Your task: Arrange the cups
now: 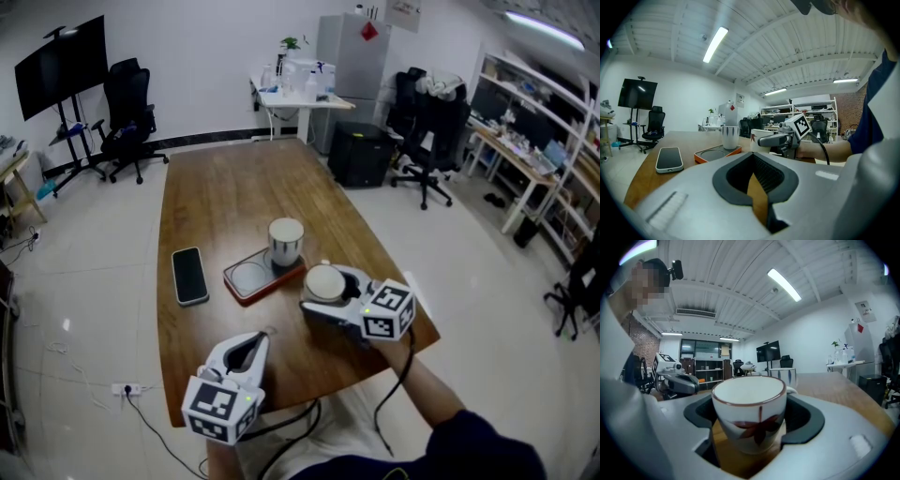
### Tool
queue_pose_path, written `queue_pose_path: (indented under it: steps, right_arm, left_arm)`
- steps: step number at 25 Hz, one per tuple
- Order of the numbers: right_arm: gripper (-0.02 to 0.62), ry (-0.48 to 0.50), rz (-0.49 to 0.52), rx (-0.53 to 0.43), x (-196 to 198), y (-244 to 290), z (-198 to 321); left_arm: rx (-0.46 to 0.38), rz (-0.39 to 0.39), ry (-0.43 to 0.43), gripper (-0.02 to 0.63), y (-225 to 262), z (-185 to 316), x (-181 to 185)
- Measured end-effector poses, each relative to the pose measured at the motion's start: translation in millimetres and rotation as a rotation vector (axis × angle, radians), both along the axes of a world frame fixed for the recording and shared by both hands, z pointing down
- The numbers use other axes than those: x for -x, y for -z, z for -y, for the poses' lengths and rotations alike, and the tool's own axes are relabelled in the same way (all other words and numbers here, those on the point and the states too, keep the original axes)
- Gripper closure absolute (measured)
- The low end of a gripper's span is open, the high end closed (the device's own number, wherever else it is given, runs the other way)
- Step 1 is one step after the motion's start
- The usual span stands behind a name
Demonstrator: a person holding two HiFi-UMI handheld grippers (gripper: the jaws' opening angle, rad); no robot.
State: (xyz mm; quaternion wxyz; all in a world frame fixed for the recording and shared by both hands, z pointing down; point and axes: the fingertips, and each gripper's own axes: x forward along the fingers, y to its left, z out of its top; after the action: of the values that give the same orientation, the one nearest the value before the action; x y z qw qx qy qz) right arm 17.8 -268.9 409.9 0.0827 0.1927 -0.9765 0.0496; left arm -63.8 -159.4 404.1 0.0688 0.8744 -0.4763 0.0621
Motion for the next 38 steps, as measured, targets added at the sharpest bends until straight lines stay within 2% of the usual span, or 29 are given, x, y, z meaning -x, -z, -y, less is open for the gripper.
queue_pose_path:
  steps: [4,7,11,14,20,26,35,38]
  right_arm:
    - [0.201,0.005,0.024,-0.018,4.8,7.2,-13.3]
    - [0.201,0.004,0.052,-0.017,14.5,10.5,-18.7]
    - [0.201,0.019,0.098,0.052,37.9,19.0,-21.5]
    - [0.201,0.006,0.092,0.068,58.5,27.7,-11.8]
    - [0.201,0.035,-0.014,0.035,116.9,32.6,-0.8]
    - [0.201,0.030,-0.095,-0.006,149.1,27.5,23.3]
    - [0.199,-0.004,-0.088,0.020,162.2,10.2,41.5]
    - [0.199,-0.013,-0.086,0.017,167.7,7.4,46.7]
  left_arm:
    - [0.009,-0.016,0.000,0.603,-1.9,-2.1,-1.7]
    - [0.002,0.006,0.028,0.603,-4.2,1.7,4.9]
    - [-0.003,0.010,0.143,0.603,-0.6,5.4,23.4]
    - [0.000,0.016,0.205,0.604,-3.2,4.8,36.2]
    - [-0.004,0.019,0.161,0.604,-8.5,-4.0,31.6]
    - [-0.006,0.015,0.153,0.603,-5.8,-4.9,27.1]
    - [-0.024,0.017,0.135,0.603,1.0,-8.3,26.9]
    - [-0.024,-0.029,0.148,0.603,2.4,-6.8,27.5]
